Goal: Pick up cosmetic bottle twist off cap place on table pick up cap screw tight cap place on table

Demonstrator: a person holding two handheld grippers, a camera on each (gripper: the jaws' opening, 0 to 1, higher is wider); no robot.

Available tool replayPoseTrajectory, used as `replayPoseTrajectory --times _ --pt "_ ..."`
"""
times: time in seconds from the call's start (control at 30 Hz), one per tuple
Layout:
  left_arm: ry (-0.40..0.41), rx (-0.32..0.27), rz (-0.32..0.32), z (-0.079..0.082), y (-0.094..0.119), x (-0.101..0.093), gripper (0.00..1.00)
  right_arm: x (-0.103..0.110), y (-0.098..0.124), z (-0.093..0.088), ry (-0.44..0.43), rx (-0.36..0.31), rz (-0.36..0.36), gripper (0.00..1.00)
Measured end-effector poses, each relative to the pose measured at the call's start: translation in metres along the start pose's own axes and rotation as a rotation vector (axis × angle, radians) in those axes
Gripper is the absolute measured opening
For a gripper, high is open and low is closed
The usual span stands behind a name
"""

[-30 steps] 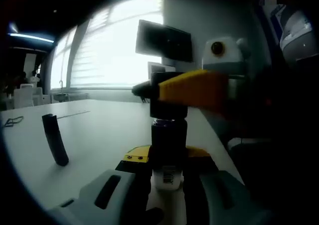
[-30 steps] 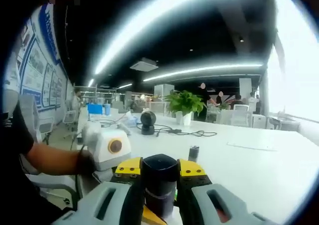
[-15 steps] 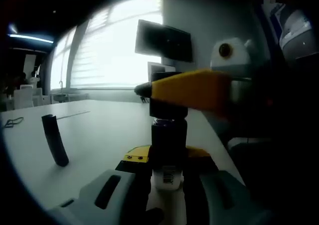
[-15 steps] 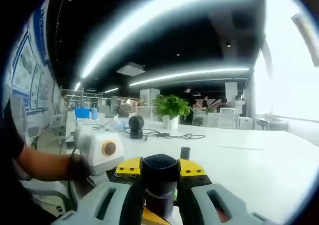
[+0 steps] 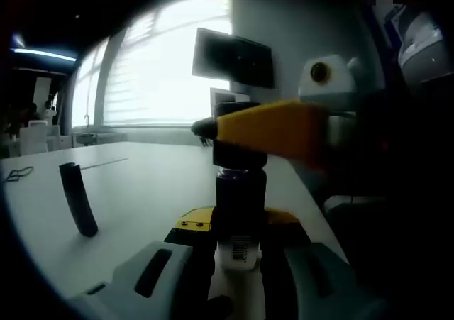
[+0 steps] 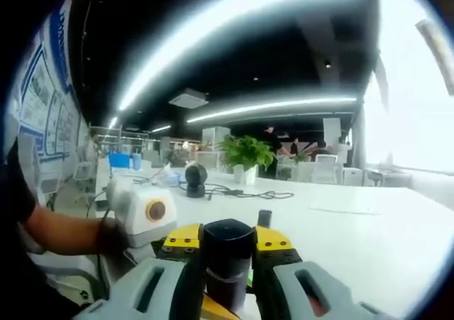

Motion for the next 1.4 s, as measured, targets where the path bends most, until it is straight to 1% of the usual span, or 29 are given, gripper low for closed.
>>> replayPoseTrajectory --times 0.13,0.2,0.33,0.43,0.6,0.63,0.7,0.73,0.8,0.87,0.97,1.03,1.23,1.3,1.4 --pt "-0.002 0.000 0.000 0.000 0.000 0.000 0.14 0.000 0.001 -0.003 0.012 0.021 0.001 0.21" --pt "-0.001 0.000 0.000 0.000 0.000 0.000 0.14 0.000 0.002 -0.002 0.000 0.008 0.002 0.24" --pt "-0.001 0.000 -0.001 0.000 0.000 0.000 0.14 0.001 0.004 0.001 -0.001 -0.003 0.014 0.25" --pt "0.000 0.000 -0.001 0.000 0.000 0.000 0.14 0.000 0.005 0.002 -0.009 -0.005 0.036 0.26" --pt "-0.001 0.000 -0.001 0.000 0.000 0.000 0.14 -0.005 0.005 0.005 0.017 -0.001 0.059 0.26" --pt "0.000 0.000 -0.001 0.000 0.000 0.000 0.14 -0.007 0.005 0.005 0.016 -0.003 0.069 0.26" --pt "0.000 0.000 -0.001 0.000 0.000 0.000 0.14 -0.006 0.003 0.007 -0.031 -0.016 0.120 0.27" --pt "0.001 0.000 -0.001 0.000 0.000 0.000 0.14 -0.006 0.003 0.007 -0.038 -0.013 0.143 0.28" --pt "0.002 0.000 -0.001 0.000 0.000 -0.001 0.14 -0.007 0.003 0.008 -0.036 -0.018 0.166 0.31" --pt "0.002 0.000 -0.001 0.000 0.000 -0.001 0.14 -0.008 0.002 0.007 -0.034 -0.007 0.187 0.34" --pt "0.002 0.000 -0.002 0.000 0.001 -0.001 0.14 -0.008 0.001 0.006 -0.025 0.007 0.230 0.35" --pt "0.004 0.000 -0.002 0.000 0.001 -0.001 0.14 -0.005 0.000 0.007 -0.029 0.012 0.277 0.35" --pt "0.004 -0.001 -0.003 0.000 0.001 -0.001 0.14 -0.008 0.000 0.012 -0.018 0.008 0.331 0.36" --pt "0.005 -0.001 -0.003 0.000 0.001 -0.001 0.14 -0.009 0.000 0.011 -0.015 0.012 0.350 0.36" --pt "0.004 -0.001 -0.004 0.000 0.001 -0.001 0.14 -0.009 -0.002 0.006 -0.016 0.031 0.402 0.36"
Point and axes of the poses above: the point that each gripper's makers call its tool centre point, and the gripper's own axes: y roughly backward along the fingers, x roughly to its left, z roughly out of its top, the point moved 3 cm from there along y, roughly backward along the fingers, and after that the axes turned 11 degrees about z, right-handed, at the moved point
